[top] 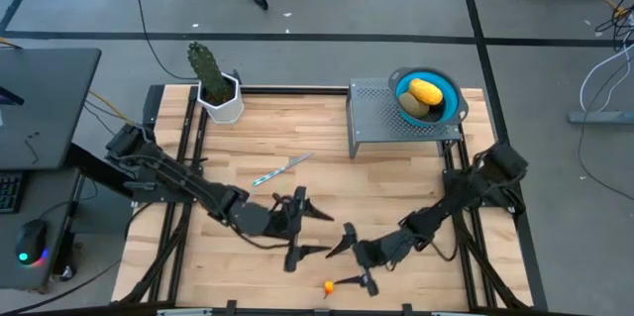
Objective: Pick & Place Fruit
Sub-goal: Put the pear into the blue strainer bowl on the shelf
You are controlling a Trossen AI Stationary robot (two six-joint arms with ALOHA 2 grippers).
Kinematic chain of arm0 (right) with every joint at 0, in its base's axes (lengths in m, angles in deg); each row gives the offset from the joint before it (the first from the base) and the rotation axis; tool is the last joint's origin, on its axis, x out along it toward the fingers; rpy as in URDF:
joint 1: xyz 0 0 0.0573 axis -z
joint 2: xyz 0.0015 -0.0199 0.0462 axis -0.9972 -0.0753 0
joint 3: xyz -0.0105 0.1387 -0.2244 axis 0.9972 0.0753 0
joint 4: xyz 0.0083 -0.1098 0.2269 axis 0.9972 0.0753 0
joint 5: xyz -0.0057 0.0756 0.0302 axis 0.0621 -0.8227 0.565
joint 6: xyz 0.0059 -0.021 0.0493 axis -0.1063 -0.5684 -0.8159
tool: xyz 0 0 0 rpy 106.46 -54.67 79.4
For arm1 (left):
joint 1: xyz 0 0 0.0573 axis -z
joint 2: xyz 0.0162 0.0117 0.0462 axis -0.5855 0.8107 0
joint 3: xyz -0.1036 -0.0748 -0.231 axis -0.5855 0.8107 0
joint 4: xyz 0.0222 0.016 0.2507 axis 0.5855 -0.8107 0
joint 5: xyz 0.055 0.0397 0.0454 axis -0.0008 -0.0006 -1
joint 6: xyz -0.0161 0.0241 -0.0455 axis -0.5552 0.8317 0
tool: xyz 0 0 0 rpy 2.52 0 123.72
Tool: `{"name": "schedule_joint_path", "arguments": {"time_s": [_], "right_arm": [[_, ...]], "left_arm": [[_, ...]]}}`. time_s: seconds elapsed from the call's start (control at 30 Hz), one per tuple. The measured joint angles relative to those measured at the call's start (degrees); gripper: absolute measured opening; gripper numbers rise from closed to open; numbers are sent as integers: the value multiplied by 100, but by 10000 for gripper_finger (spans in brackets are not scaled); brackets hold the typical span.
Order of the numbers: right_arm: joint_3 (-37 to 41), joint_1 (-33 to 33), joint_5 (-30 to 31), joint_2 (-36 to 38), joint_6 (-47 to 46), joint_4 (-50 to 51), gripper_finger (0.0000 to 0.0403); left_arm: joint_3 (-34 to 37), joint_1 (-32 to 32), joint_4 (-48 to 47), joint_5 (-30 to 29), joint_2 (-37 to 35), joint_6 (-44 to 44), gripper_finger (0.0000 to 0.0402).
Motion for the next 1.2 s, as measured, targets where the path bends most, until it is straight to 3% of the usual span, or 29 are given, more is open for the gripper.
{"name": "schedule_joint_path", "arguments": {"time_s": [0.27,0.63,0.9,1.2], "right_arm": [[-1100,-308,447,-860,-57,624,323],[-1687,-693,1203,-1638,-553,638,323],[-1682,-720,1980,-1860,-930,1050,323],[-1678,-720,2152,-1860,-1426,1948,323]], "left_arm": [[0,860,-257,-758,0,-157,309],[0,1599,-276,-1565,0,-365,309],[0,1661,-266,-1626,28,-594,309],[0,1661,-292,-1613,46,-482,309]]}}
